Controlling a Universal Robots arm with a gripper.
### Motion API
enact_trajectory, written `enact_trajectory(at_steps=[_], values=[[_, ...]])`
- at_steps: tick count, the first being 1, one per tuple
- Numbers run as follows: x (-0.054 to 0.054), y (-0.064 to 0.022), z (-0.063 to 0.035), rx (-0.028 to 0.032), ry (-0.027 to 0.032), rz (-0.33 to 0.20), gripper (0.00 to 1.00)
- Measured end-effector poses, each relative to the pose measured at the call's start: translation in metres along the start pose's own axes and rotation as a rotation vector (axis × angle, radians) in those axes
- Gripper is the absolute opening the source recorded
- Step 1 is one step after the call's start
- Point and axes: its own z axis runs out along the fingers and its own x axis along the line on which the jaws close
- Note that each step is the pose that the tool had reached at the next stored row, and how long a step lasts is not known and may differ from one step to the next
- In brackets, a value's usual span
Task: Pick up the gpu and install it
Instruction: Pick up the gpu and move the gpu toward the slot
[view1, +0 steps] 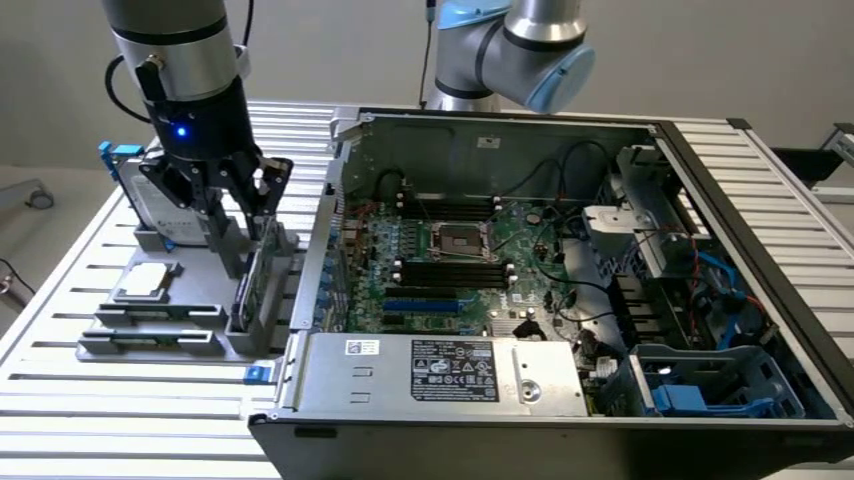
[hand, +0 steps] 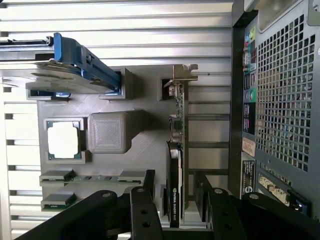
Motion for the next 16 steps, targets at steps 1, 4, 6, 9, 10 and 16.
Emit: enact_trajectory(at_steps=[1, 4, 6, 9, 10, 16], values=[[0.0017, -0.0001, 0.0002, -0.0002, -0.0002, 0.0, 0.44], [0.0041, -0.0004, 0.0002, -0.0003, -0.0002, 0.0, 0.44], [0.0041, -0.0004, 0.0002, -0.0004, -0.0003, 0.0, 0.44], [0.0042, -0.0004, 0.0006, -0.0004, -0.0006, 0.0, 0.44], [0.0041, -0.0004, 0.0012, -0.0005, -0.0014, 0.0, 0.44], [0.0001, -0.0005, 0.0096, -0.0003, -0.0054, 0.0, 0.44]])
